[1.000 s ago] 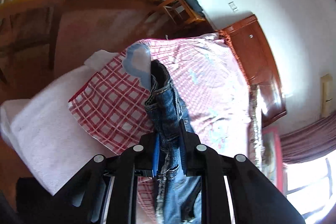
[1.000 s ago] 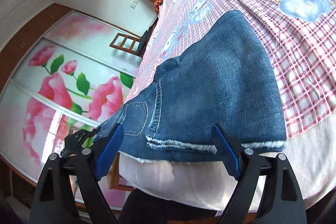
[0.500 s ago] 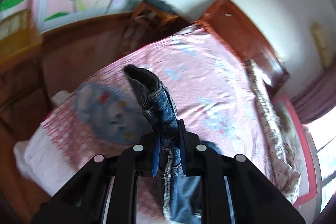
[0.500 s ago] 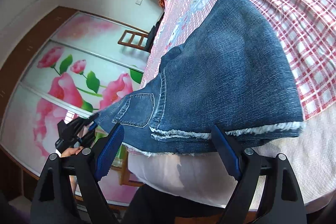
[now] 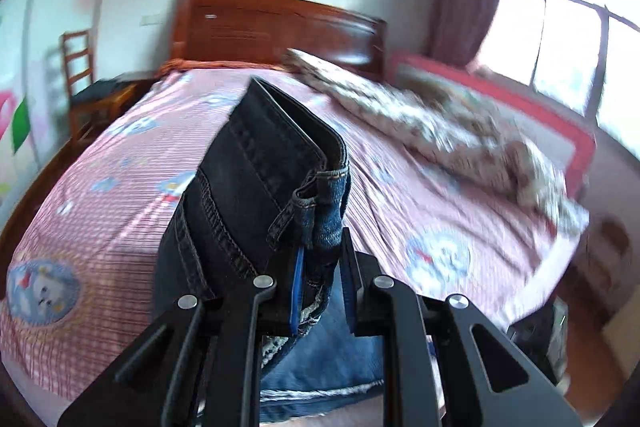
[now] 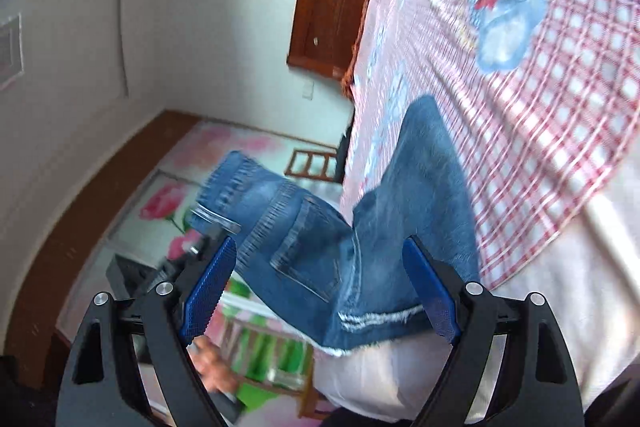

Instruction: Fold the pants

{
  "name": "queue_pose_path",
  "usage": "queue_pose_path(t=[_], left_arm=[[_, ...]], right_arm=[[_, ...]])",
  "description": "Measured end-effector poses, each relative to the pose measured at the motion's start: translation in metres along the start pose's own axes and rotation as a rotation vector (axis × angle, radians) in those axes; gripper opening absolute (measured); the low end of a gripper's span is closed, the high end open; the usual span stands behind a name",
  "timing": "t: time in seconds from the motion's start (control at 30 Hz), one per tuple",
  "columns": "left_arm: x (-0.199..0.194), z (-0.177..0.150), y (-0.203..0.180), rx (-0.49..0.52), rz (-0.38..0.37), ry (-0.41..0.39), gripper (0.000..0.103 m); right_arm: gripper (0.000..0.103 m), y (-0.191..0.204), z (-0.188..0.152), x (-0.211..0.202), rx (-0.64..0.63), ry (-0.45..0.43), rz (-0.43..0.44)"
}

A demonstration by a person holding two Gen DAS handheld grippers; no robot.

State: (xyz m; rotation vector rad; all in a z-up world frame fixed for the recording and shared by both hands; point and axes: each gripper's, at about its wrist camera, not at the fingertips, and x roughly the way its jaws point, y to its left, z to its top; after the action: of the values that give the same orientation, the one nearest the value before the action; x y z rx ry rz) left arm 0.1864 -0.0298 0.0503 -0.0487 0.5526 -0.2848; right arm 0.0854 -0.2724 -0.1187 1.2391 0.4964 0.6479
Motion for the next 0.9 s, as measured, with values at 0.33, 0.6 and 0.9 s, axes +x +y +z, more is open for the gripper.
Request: queue_pose_path(t=[0.33,0.6,0.9], left_arm=[[0.086,-0.099,-0.066,0.357,0.094,0.325,0.031],[0.002,-0.097,-0.027,0.093,0.12,0.192,0.095],[-0.007,-0.125,0.051,-0.142,0.09,0.139,0.1]], right_arm=[[0.084,-0.01,0.008,-0.013,0.044,-0.053,0.012],[0.084,0.015,0.013,0.005,-0.07,0.03,-0.135],[0.084,0.024,0.006,0.062,-0.142,0.172,-0.44]])
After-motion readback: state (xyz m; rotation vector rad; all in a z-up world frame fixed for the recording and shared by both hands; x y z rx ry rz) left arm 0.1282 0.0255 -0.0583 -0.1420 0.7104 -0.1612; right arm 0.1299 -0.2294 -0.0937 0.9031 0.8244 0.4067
